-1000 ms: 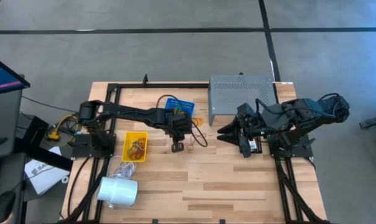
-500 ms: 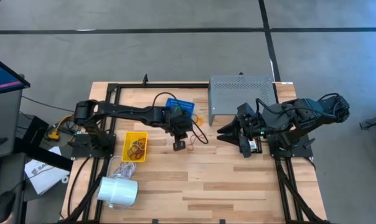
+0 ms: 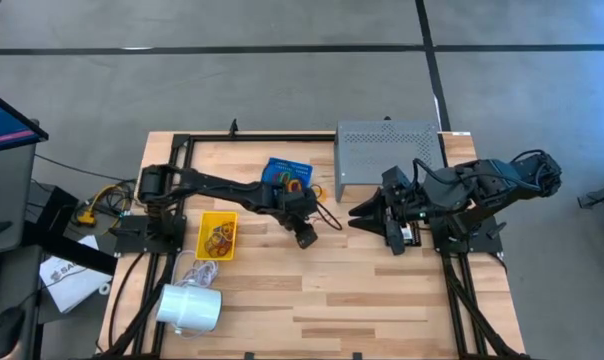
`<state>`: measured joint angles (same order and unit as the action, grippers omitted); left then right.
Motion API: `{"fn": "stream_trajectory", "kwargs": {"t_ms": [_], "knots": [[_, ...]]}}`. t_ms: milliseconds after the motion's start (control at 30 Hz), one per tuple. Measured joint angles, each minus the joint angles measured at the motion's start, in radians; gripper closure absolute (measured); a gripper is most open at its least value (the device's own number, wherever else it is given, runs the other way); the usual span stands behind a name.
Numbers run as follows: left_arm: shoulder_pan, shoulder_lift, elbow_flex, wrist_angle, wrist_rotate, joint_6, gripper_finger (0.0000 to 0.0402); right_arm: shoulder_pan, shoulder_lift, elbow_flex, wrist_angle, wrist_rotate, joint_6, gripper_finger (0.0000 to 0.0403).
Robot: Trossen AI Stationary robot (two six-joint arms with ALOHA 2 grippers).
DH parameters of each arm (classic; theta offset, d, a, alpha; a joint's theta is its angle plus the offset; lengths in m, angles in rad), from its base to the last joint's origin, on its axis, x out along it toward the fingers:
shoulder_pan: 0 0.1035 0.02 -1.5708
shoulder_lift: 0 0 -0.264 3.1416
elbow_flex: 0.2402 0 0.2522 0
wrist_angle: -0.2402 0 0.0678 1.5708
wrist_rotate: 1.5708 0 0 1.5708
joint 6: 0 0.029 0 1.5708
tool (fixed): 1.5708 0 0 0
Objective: Pick & Place Office Desk Supplies
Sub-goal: Put the red rubber band into the yellow bin
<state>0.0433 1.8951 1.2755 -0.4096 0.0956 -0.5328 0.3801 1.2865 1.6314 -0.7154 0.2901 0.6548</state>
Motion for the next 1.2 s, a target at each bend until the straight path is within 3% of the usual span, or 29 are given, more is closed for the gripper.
{"fn": "stream_trajectory", "kwargs": {"t_ms": [333, 867, 1033, 1200], "knots": [[-0.032, 0.087, 0.0, 0.052, -0.022, 0.028, 0.0238, 0.005, 0.0, 0.0, 0.02, 0.0, 0.001, 0.0272], [-0.092, 0.143, 0.003, 0.051, -0.237, 0.215, 0.025, 0.007, 0.0, 0.0, 0.028, -0.029, 0.005, 0.0272], [-0.092, 0.144, 0.003, 0.048, -0.26, 0.254, 0.0283, 0.019, 0.0, 0.0, 0.028, -0.028, 0.004, 0.0272], [-0.088, 0.144, 0.003, 0.048, -0.267, 0.301, 0.035, 0.02, 0.0, 0.0, 0.028, -0.028, 0.004, 0.0272]]}}
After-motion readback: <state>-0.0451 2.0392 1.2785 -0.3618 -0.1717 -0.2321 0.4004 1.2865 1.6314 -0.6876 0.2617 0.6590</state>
